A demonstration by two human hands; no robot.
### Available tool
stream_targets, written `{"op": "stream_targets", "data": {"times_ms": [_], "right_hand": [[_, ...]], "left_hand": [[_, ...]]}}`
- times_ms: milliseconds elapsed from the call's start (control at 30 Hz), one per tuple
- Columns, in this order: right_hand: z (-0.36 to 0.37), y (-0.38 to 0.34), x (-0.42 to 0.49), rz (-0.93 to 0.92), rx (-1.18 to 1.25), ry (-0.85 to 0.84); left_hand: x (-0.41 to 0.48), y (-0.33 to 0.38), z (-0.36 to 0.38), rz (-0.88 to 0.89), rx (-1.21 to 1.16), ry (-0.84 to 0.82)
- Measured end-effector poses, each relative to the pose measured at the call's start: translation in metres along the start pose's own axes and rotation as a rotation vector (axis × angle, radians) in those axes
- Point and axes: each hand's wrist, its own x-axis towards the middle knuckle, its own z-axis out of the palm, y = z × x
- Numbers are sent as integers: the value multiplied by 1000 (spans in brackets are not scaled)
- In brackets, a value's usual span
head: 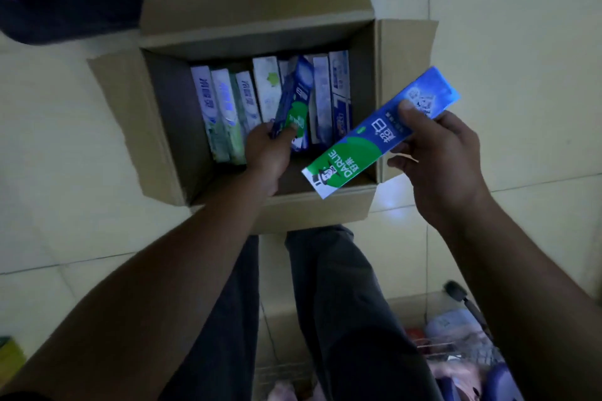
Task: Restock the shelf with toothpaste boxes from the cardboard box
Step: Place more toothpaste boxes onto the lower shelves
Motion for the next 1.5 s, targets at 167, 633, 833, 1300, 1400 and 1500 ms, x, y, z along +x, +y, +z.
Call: {"op": "stream_targets", "data": {"times_ms": [167,633,833,1300,1400,1500], "right_hand": [[27,-81,-71,-43,116,-152],[78,-332,-348,-294,266,-617],[75,-377,-413,-407,237,-712],[156,-362,-468,-754,197,-583],[192,-342,-469,-771,148,-512],[226,-320,-468,-821,-82,-373]], "left_hand": [[-98,51,-114,282,-77,96],[-397,268,-324,811,-501,369],[-478,323,-370,919,-507,514],[-508,340,-464,758,-496,253],[-491,338,-496,700,-492,289],[-469,336,-535,663,-448,318]]}}
